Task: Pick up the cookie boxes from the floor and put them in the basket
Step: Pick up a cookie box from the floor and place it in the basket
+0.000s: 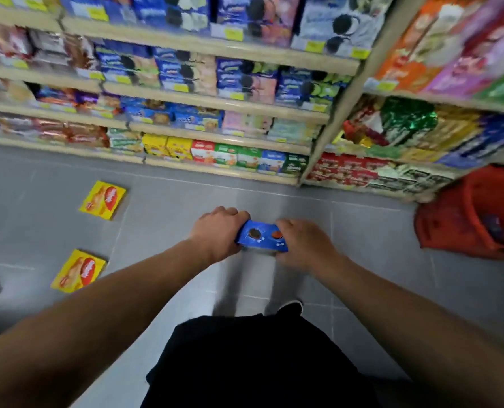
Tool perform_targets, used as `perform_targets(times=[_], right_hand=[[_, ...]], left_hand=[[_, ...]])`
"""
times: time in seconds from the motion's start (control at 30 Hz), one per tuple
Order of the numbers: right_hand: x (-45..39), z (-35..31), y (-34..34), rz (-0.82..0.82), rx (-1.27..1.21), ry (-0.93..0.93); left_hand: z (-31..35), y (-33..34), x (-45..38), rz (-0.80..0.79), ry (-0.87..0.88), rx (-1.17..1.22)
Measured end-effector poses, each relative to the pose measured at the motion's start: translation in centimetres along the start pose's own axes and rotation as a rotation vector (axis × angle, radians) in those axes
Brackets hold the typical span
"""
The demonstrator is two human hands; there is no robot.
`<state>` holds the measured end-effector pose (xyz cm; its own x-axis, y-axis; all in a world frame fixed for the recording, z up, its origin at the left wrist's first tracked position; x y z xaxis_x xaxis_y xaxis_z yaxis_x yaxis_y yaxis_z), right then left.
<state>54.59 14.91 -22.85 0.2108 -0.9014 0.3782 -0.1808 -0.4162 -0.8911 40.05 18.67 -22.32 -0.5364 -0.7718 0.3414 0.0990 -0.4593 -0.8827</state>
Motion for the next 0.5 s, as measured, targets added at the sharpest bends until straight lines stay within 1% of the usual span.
perform_targets(times=[0.27,0.5], right_hand=[[8.1,19.8,-4.8,0.138,-0.121,0.275],[13.2,33.2,-7.1,0.222,-0.245,0.53]], left_hand=[[19.0,0.2,-12.9,-0.02,0.333,-0.1],[33.1,0.7,-23.3,-0.124,0.615,-0.152]])
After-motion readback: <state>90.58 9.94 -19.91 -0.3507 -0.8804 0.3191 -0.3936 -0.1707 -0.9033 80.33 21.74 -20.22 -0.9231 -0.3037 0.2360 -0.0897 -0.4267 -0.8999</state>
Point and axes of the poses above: each hand's wrist, its own x-axis away from the middle knuckle, its own y-axis out of the palm, z = x × y, the point moved 8 cm from there along -x, towards the middle knuckle
